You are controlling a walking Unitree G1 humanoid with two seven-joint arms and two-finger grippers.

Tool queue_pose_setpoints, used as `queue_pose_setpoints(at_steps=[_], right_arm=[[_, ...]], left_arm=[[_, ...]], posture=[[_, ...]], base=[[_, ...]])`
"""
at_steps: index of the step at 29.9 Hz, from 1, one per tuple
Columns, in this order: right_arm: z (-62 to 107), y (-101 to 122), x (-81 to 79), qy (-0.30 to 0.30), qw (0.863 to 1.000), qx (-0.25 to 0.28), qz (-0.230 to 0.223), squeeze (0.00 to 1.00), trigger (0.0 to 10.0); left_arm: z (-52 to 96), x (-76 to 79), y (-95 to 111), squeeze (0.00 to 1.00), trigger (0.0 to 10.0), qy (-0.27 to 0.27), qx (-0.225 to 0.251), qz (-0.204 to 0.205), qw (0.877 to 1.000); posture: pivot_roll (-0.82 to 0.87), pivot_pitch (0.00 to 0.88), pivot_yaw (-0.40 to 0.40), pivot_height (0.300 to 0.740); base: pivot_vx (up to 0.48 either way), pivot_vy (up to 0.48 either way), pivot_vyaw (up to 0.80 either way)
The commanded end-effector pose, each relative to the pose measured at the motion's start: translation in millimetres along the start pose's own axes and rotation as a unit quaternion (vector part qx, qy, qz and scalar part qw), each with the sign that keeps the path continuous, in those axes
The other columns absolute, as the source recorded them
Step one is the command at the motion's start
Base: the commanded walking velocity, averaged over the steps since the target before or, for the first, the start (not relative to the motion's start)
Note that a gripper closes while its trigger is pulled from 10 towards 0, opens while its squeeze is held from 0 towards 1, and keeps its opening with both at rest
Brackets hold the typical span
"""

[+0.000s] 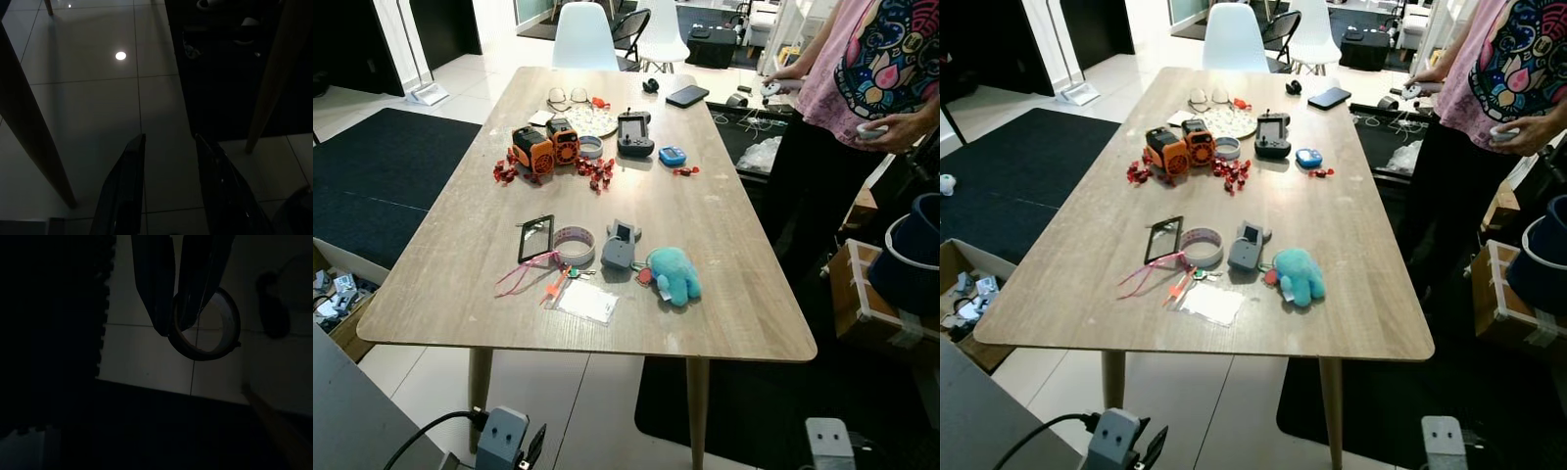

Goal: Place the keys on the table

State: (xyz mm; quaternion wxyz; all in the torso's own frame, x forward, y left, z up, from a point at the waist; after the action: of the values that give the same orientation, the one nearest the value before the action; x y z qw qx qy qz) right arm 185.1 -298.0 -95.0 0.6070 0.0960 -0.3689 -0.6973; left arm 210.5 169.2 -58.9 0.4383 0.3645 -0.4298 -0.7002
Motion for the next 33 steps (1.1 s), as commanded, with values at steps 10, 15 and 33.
queue_pose_setpoints(at_steps=[10, 15, 33], right_arm=[[7.0, 15.2, -67.7, 0.126, 0.991, 0.036, 0.026, 0.0, 10.0], [9.0, 18.7, -81.1, 0.143, 0.989, 0.039, 0.031, 0.0, 10.0], [10.5, 10.9, -80.6, 0.149, 0.988, 0.03, 0.04, 0.0, 10.0]], left_arm=[[7.6, -9.1, -45.7, 0.0, 10.0, 0.092, -0.147, 0.046, 0.984], [11.7, -14.9, -49.3, 0.0, 10.0, 0.12, -0.147, 0.078, 0.979], [16.7, -11.2, -58.3, 0.0, 10.0, 0.094, -0.169, 0.085, 0.977]], posture=[[0.04, 0.074, -0.062, 0.74], [0.04, 0.074, -0.059, 0.74], [0.05, 0.075, -0.061, 0.74]], base=[[0.0, 0.0, 0.0], [0.0, 0.0, 0.0], [0.0, -0.192, 0.0]])
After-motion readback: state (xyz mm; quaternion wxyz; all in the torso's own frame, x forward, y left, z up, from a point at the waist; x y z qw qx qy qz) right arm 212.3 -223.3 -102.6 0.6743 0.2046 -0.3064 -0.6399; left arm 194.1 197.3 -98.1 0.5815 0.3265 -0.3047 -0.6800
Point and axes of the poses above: a point about 5 cm out from each wrist's last joint towards the gripper, its own z axis pointing back from the gripper into the wrist, its own y axis along the axis of the wrist's last joint, x = y × z, the point moved 4 cm from there along -z, pointing out of the wrist towards the gripper, and after that the axes turned 4 degrees about -z, right-handed, at the moved point
